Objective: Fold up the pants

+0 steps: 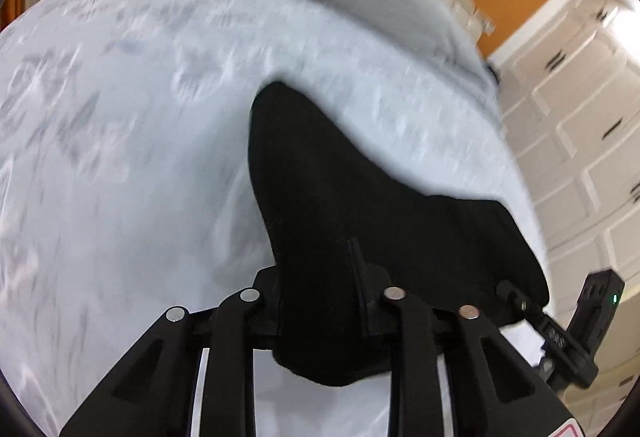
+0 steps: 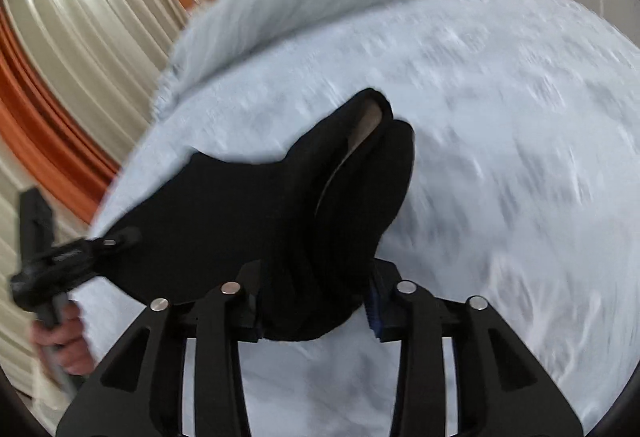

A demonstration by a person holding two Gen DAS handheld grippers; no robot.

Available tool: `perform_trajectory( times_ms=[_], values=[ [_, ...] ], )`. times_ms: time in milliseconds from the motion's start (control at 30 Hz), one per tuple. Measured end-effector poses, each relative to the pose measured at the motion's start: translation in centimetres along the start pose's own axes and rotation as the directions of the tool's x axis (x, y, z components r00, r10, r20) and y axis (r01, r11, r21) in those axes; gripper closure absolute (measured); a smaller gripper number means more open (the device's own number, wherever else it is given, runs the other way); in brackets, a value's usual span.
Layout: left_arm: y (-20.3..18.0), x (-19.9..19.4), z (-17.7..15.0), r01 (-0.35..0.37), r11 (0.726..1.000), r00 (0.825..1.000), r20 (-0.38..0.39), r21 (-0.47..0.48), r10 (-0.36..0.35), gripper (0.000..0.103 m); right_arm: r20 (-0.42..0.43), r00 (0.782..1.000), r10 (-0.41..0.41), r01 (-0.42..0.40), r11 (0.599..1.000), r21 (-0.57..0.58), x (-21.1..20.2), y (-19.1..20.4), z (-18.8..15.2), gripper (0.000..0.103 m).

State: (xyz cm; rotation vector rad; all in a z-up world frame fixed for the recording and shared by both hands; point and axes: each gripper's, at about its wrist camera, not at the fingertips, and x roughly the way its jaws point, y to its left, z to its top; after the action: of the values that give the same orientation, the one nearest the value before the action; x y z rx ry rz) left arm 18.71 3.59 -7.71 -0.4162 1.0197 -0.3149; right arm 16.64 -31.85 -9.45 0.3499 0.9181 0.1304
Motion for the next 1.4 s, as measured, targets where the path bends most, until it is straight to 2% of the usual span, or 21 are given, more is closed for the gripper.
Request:
perform_trajectory(
  times_ms=[33, 67, 100, 133, 200, 233, 300, 333, 367, 400, 433, 467, 567, 633, 733, 933, 1100, 1233, 1267, 1400],
  values=[
    [0.3, 0.9, -1.5, -0.035, 0.999, 0.999, -0.014, 0.02, 0.036, 0.073, -0.01, 1.0, -0.02, 0.02, 1.0, 0.011, 0.7, -0.6, -0.7, 0.051],
    [0.5, 1.5, -2.5, -0.091, 0.995, 0.996, -0.003, 0.04, 0.092, 0.063, 0.012, 1.0, -0.023, 0.023, 0.999, 0.038, 0.3, -1.0, -1.1, 0.046],
    [0.5, 1.5, -3.0, -0.124, 0.991, 0.992, 0.017, 0.05, 0.124, 0.056, 0.035, 0.998, -0.045, 0.044, 0.998, 0.045, -0.8, -0.6, -0.7, 0.047],
    [0.3, 0.9, -3.6, -0.151, 0.987, 0.987, 0.059, 0.063, 0.147, 0.056, 0.076, 0.994, -0.073, 0.071, 0.997, 0.029, -2.0, 0.1, -0.5, 0.047],
    [-1.0, -0.6, -3.8, -0.193, 0.976, 0.975, 0.126, 0.097, 0.181, 0.053, 0.26, 0.959, -0.113, 0.133, 0.989, -0.061, -6.1, 2.8, -0.6, 0.047],
    [-2.1, -1.6, -3.9, -0.229, 0.965, 0.962, 0.18, 0.126, 0.205, 0.05, 0.294, 0.949, -0.118, 0.151, 0.984, -0.091, -6.9, 3.7, -0.7, 0.049],
    [-3.6, -2.8, -4.1, -0.285, 0.944, 0.933, 0.273, 0.164, 0.234, 0.031, 0.317, 0.94, -0.125, 0.186, 0.968, -0.17, -6.7, 5.6, -1.0, 0.065],
    [-4.3, -3.0, -4.3, -0.315, 0.931, 0.916, 0.315, 0.187, 0.247, 0.028, 0.303, 0.942, -0.143, 0.208, 0.958, -0.196, -5.7, 6.0, -1.0, 0.07],
    [-4.8, -2.7, -4.6, -0.337, 0.916, 0.907, 0.337, 0.217, 0.253, 0.026, 0.256, 0.951, -0.174, 0.232, 0.948, -0.218, -3.6, 6.0, -1.0, 0.078],
    [-5.1, -1.8, -4.3, -0.362, 0.899, 0.901, 0.339, 0.248, 0.27, 0.026, 0.21, 0.957, -0.198, 0.242, 0.947, -0.211, -1.7, 5.3, -0.8, 0.081],
    [-5.2, -0.9, -4.5, -0.378, 0.885, 0.901, 0.328, 0.272, 0.284, 0.026, 0.169, 0.958, -0.23, 0.26, 0.947, -0.186, 0.2, 4.2, -0.8, 0.081],
    [-5.2, -0.1, -4.3, -0.382, 0.881, 0.903, 0.316, 0.28, 0.291, 0.026, 0.166, 0.957, -0.24, 0.268, 0.948, -0.172, 0.8, 3.5, -0.8, 0.081],
    [-4.4, 1.3, -3.9, -0.352, 0.899, 0.921, 0.267, 0.26, 0.283, 0.026, 0.192, 0.961, -0.2, 0.225, 0.967, -0.122, -0.8, 3.4, -0.1, 0.081],
    [-4.4, 1.0, -4.3, -0.344, 0.904, 0.923, 0.271, 0.254, 0.274, 0.026, 0.221, 0.957, -0.185, 0.216, 0.969, -0.122, -2.2, 3.7, -0.4, 0.081],
    [-4.5, 0.6, -4.5, -0.357, 0.897, 0.915, 0.293, 0.262, 0.278, 0.026, 0.246, 0.949, -0.199, 0.236, 0.963, -0.127, -3.7, 3.7, -1.8, 0.08],
    [-5.4, -0.4, -5.4, -0.402, 0.874, 0.891, 0.337, 0.275, 0.304, 0.016, 0.219, 0.954, -0.204, 0.229, 0.969, -0.096, -3.5, 3.2, -2.3, 0.076],
    [-6.4, -1.5, -6.2, -0.422, 0.86, 0.877, 0.371, 0.287, 0.306, 0.016, 0.249, 0.945, -0.213, 0.247, 0.962, -0.115, -4.9, 4.0, -3.1, 0.055],
    [-7.1, -2.3, -7.0, -0.444, 0.848, 0.86, 0.402, 0.289, 0.314, 0.016, 0.276, 0.933, -0.232, 0.275, 0.953, -0.129, -6.1, 4.5, -3.7, 0.047],
    [-7.2, -2.4, -7.2, -0.444, 0.848, 0.861, 0.401, 0.291, 0.314, 0.016, 0.279, 0.931, -0.234, 0.277, 0.953, -0.126, -6.3, 4.5, -3.8, 0.043],
    [-7.7, -2.9, -7.9, -0.446, 0.842, 0.86, 0.405, 0.302, 0.31, 0.016, 0.278, 0.928, -0.247, 0.29, 0.949, -0.125, -6.6, 4.5, -4.3, 0.039]
  ],
)
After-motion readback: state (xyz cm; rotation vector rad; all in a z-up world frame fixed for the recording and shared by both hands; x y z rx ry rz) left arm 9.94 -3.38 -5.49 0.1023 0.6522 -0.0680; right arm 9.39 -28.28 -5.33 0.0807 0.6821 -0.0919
